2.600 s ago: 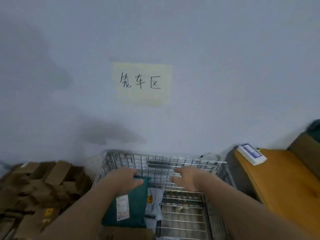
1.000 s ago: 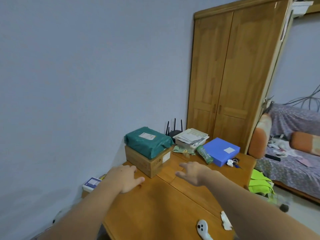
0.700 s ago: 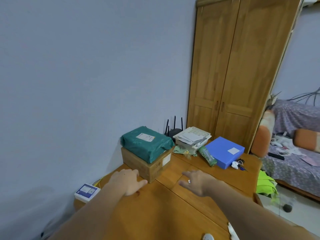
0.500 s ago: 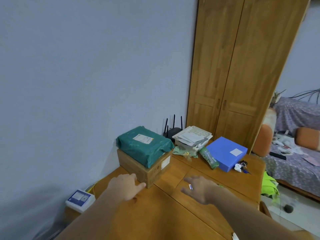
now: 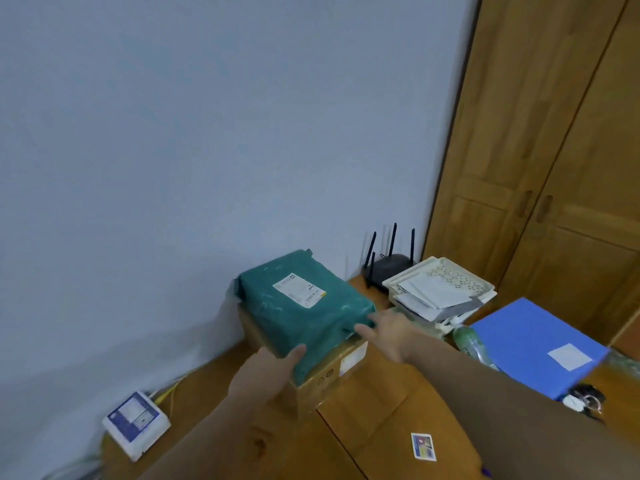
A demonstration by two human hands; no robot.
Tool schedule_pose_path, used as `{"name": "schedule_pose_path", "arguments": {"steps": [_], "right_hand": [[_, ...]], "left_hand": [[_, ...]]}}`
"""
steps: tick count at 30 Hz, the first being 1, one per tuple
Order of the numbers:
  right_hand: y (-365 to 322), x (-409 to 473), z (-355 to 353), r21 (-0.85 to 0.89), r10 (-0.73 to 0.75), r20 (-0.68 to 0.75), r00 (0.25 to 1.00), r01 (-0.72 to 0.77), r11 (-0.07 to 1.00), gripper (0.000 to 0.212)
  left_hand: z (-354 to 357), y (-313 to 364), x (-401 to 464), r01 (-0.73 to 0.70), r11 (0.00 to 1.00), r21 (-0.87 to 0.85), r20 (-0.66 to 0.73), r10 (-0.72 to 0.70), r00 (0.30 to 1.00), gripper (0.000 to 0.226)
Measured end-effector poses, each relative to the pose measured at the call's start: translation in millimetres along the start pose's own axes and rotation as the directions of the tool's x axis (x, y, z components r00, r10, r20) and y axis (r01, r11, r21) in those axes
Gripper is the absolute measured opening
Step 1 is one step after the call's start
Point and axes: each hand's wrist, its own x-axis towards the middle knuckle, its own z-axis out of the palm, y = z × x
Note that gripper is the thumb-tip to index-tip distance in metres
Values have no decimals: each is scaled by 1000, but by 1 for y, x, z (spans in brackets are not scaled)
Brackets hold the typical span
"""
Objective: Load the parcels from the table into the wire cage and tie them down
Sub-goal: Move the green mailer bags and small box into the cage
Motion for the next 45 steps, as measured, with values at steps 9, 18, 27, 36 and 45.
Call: {"name": "schedule_pose_path", "arguments": {"steps": [9, 18, 27, 36, 45], "right_hand": [[-5, 167, 30, 373, 144, 74, 987, -161, 914, 80], [12, 200, 58, 607, 130, 9, 991, -108, 787, 59], [12, 202, 62, 642, 144, -15, 990, -101, 760, 56], [13, 201, 66, 661, 141, -36, 989, -82, 746, 55], [11, 200, 70, 658, 144, -62, 988, -68, 750, 56]], "left_hand": [[36, 49, 94, 364, 650, -667, 148, -363, 920, 125], [53, 33, 117, 361, 691, -626, 139, -357, 924, 114], [54, 36, 113, 340, 669, -661, 108, -364, 925, 116], [52, 40, 107, 366, 639, -676, 127, -389, 913, 114], [55, 35, 106, 357, 612, -706, 132, -382, 915, 113]]}}
